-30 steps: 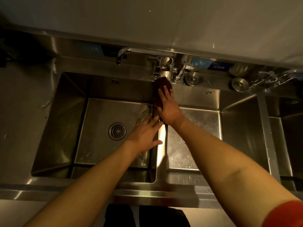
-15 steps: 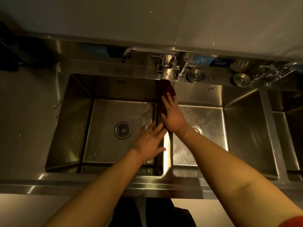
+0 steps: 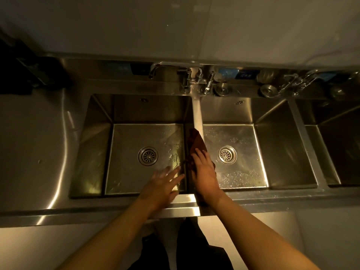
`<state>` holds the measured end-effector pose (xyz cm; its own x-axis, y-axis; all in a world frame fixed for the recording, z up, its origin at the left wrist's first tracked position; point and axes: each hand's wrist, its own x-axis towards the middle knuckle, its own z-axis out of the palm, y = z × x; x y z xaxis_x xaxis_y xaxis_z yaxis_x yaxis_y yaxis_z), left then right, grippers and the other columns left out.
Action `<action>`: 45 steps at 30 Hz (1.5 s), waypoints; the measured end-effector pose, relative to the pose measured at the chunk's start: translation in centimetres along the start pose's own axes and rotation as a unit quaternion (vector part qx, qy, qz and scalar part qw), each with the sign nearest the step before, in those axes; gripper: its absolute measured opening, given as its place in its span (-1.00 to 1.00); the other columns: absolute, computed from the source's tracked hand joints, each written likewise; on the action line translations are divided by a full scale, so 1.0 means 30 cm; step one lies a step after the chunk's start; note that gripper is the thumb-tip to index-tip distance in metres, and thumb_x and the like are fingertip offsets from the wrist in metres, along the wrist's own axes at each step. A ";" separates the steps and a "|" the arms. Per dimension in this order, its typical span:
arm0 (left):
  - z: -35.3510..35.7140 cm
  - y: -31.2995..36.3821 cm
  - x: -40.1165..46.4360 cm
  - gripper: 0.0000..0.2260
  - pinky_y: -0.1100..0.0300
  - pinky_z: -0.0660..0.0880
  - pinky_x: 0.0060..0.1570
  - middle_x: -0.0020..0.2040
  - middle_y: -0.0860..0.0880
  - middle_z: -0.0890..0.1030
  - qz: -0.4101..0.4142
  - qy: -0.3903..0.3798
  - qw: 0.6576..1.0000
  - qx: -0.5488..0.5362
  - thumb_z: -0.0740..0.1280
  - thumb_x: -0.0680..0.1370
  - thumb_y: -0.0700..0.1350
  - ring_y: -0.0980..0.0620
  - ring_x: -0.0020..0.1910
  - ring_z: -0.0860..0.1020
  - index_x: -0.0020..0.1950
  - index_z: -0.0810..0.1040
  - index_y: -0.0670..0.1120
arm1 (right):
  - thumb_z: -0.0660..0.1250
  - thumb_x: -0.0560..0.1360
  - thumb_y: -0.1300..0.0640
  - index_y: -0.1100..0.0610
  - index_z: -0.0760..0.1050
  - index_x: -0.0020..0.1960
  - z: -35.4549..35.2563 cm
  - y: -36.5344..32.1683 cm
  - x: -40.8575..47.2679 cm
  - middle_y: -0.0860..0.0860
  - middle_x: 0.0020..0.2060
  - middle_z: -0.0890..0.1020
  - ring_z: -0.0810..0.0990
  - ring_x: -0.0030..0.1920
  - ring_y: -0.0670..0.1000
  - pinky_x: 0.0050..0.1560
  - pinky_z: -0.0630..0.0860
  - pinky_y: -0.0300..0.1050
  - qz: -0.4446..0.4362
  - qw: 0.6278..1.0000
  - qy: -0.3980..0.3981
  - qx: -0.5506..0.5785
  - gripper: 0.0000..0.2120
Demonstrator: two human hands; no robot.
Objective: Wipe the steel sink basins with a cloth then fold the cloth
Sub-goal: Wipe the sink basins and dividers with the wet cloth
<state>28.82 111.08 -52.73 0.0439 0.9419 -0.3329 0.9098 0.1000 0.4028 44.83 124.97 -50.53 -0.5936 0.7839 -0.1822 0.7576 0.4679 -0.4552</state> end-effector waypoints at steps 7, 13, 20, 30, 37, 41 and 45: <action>-0.131 -0.302 -0.138 -0.40 -0.25 0.12 0.56 0.68 -0.04 0.15 -0.138 0.048 0.989 0.019 0.26 0.66 0.11 -0.18 0.64 0.16 0.67 0.16 0.07 | 0.37 0.50 0.34 0.09 0.41 0.49 0.084 -0.245 0.036 0.06 0.43 0.47 0.36 0.48 0.08 0.54 0.29 0.00 -0.028 0.985 0.045 0.162 -0.42; -0.247 -0.561 -0.285 -0.41 -0.35 0.20 0.47 0.64 -0.20 0.22 -0.260 0.098 0.958 0.077 0.28 0.65 0.00 -0.27 0.61 0.17 0.65 0.23 -0.10 | 0.31 0.60 0.24 0.07 0.45 0.43 0.189 -0.454 0.172 0.03 0.31 0.55 0.46 0.32 -0.05 0.40 0.45 0.01 -0.025 0.948 0.040 0.316 -0.59; -0.213 -0.781 -0.376 -0.31 -0.41 0.23 0.45 0.67 -0.17 0.13 -0.358 0.153 0.919 0.060 0.32 0.64 0.06 -0.27 0.62 0.14 0.67 0.09 -0.09 | 0.32 0.63 0.13 -0.04 0.44 0.44 0.370 -0.639 0.283 -0.01 0.26 0.61 0.62 0.23 0.04 0.23 0.60 0.18 0.045 0.873 -0.053 0.483 -0.61; -0.154 -0.832 -0.393 -0.33 -0.28 0.16 0.55 0.69 0.03 0.12 -0.341 0.251 0.906 -0.016 0.19 0.57 0.13 -0.06 0.67 0.10 0.68 0.12 0.07 | 0.32 0.64 0.03 -0.01 0.41 0.49 0.639 -0.931 0.437 0.01 0.33 0.58 0.57 0.30 0.00 0.34 0.53 0.03 0.099 0.796 -0.161 0.576 -0.57; -0.147 -0.841 -0.389 -0.31 -0.29 0.12 0.57 0.70 0.05 0.08 -0.353 0.248 0.902 -0.018 0.20 0.56 0.10 -0.02 0.68 0.04 0.69 0.13 0.04 | 0.23 0.67 -0.10 -0.12 0.26 0.58 0.735 -1.100 0.614 0.02 0.40 0.51 0.57 0.28 0.05 0.29 0.56 0.08 0.144 0.761 -0.146 0.616 -0.50; -0.139 -0.847 -0.393 -0.27 -0.26 0.08 0.59 0.71 0.08 0.04 -0.347 0.256 0.903 -0.007 0.23 0.54 0.08 0.00 0.68 0.01 0.70 0.07 0.09 | 0.18 0.69 -0.08 -0.06 0.21 0.61 0.784 -1.097 0.769 0.07 0.50 0.41 0.44 0.42 0.10 0.27 0.39 -0.11 0.166 0.771 -0.124 0.602 -0.49; -0.137 -0.849 -0.393 -0.25 -0.23 0.05 0.59 0.71 0.07 0.03 -0.344 0.259 0.903 -0.001 0.25 0.54 0.08 0.01 0.69 0.00 0.70 0.06 0.08 | 0.17 0.71 -0.01 -0.01 0.21 0.62 0.873 -1.059 0.824 0.07 0.53 0.36 0.36 0.49 0.10 0.23 0.34 -0.26 0.173 0.779 -0.110 0.593 -0.50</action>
<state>3.43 98.74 -55.55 -0.7302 0.6804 -0.0619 0.6475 0.7181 0.2553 -1.03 118.79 -63.39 -0.5414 0.6290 -0.5580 0.1767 -0.5637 -0.8069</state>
